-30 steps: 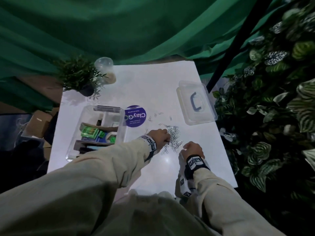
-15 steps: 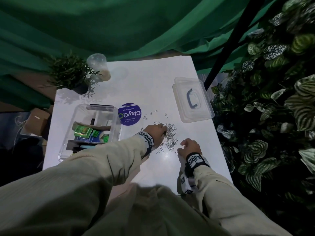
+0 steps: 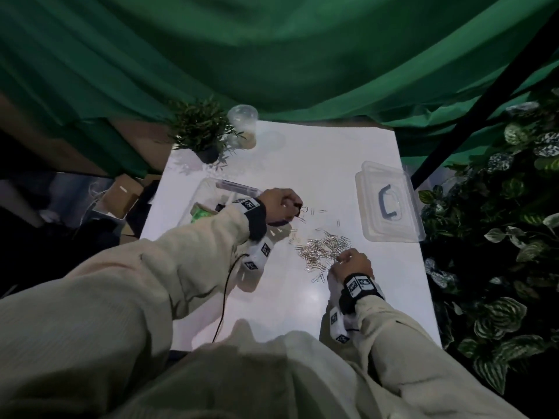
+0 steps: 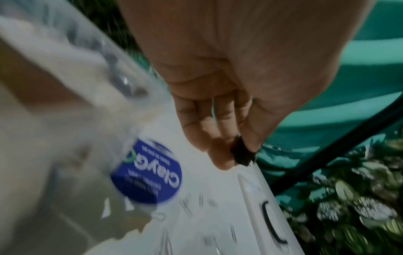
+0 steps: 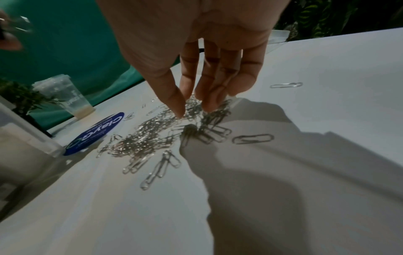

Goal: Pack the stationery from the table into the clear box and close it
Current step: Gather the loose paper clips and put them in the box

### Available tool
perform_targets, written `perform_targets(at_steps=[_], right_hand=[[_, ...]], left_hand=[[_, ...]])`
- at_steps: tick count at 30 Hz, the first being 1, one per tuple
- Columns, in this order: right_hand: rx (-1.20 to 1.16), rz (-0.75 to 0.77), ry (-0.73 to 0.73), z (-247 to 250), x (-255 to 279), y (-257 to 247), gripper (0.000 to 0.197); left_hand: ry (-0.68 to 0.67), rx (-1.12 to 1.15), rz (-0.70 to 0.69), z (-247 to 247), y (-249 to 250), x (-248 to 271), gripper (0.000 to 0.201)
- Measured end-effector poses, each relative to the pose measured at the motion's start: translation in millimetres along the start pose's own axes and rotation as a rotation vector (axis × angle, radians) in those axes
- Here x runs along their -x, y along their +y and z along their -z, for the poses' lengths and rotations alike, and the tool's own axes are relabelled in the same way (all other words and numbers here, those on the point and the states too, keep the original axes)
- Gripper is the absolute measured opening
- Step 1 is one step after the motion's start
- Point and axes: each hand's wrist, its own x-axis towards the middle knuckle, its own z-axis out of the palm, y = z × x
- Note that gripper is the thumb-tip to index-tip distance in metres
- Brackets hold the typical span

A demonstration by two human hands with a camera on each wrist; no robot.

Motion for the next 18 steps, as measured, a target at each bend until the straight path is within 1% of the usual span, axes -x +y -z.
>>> perform_targets(at_steps=[4, 6, 8, 10, 12, 15, 16, 18], right_hand=[[0.019, -0.013, 0.032, -11, 3, -11, 0.018], [0.021, -0.023, 0.045, -17, 7, -13, 0.022], [0.023, -0.022, 0.041, -22, 11, -16, 0.026], [0.015, -0.024, 0.033, -25, 15, -18, 0.028], [0.011, -0.016, 0.030, -27, 18, -19, 0.025], [-0.009, -0.010, 0.046, -28, 20, -20, 0.021], [-0.016, -0.011, 0.056, -27, 21, -20, 0.020], [-0.030, -0.017, 0.075, -26, 22, -18, 0.019]], left_hand=[[0.102, 0.017, 0.054, 66, -26, 23, 0.014], [0.171, 0.015, 0.123, 92, -47, 34, 0.013], [0.239, -0.044, 0.193, 109, -67, 42, 0.017], [0.257, -0.128, 0.267, 117, -81, 49, 0.021], [0.240, -0.201, 0.315, 116, -90, 53, 0.022], [0.241, -0.287, 0.341, 111, -97, 56, 0.023], [0.240, -0.329, 0.349, 109, -96, 55, 0.027], [0.227, -0.482, 0.361, 107, -88, 54, 0.036]])
